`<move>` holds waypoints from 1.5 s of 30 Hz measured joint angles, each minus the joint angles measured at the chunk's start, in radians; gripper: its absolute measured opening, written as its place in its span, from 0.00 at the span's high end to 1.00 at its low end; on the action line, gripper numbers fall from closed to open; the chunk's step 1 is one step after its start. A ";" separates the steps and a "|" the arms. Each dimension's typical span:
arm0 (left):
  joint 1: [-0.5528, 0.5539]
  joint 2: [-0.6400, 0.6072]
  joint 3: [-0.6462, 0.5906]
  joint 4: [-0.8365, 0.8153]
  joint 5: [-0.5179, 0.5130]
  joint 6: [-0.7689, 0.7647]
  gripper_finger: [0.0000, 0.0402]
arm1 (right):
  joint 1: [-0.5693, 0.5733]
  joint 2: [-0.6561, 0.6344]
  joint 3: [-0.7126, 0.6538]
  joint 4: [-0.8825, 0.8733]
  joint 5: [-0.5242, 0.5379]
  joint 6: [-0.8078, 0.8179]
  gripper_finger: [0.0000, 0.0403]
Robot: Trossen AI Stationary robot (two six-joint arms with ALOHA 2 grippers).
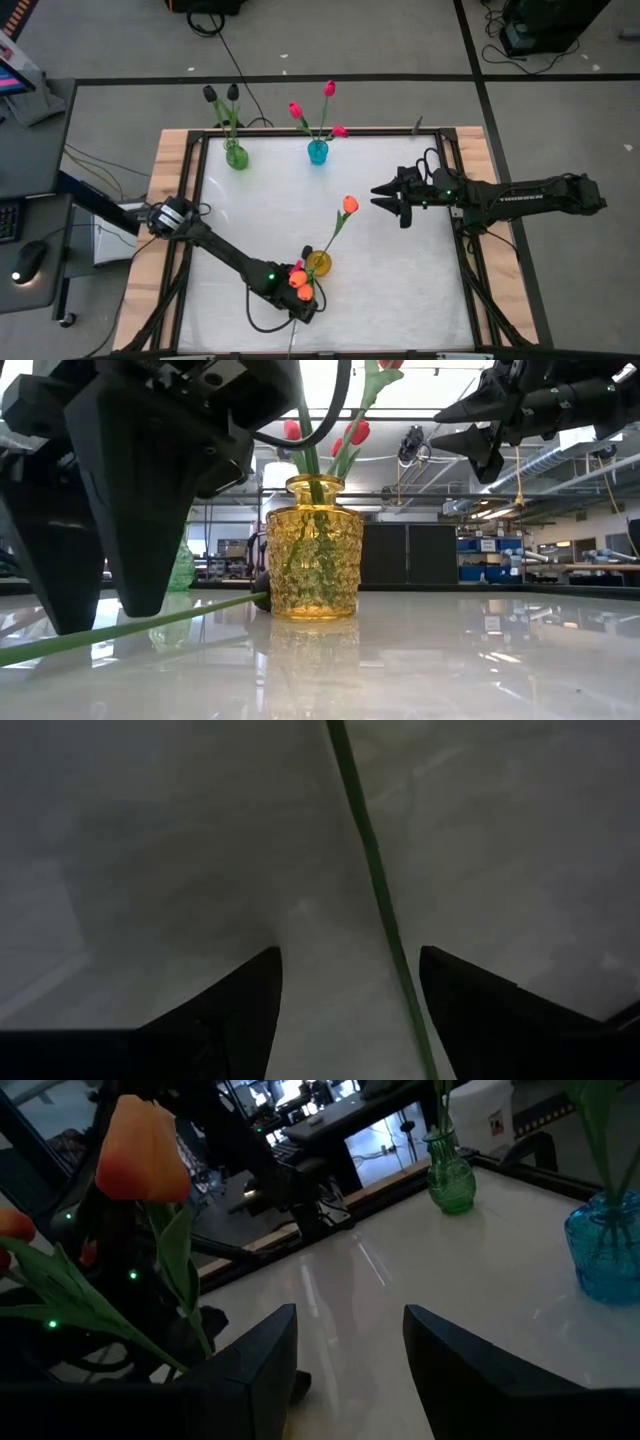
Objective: Sort flowers into vase by color
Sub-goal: Put the black flower into the green vase
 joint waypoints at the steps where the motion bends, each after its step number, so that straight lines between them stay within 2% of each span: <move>1: 0.002 0.000 0.000 -0.003 0.001 -0.003 0.40 | 0.000 0.000 0.000 0.001 0.000 0.000 0.52; 35: 0.034 0.006 0.002 -0.140 0.039 -0.006 0.40 | 0.000 0.000 0.000 0.000 0.000 0.000 0.52; 39: 0.034 -0.002 -0.001 -0.218 0.059 -0.012 0.40 | 0.000 0.000 0.000 0.000 0.000 0.000 0.52; 45: 0.033 0.000 0.077 -0.353 0.070 -0.013 0.40 | 0.000 0.001 0.000 0.003 0.000 0.000 0.52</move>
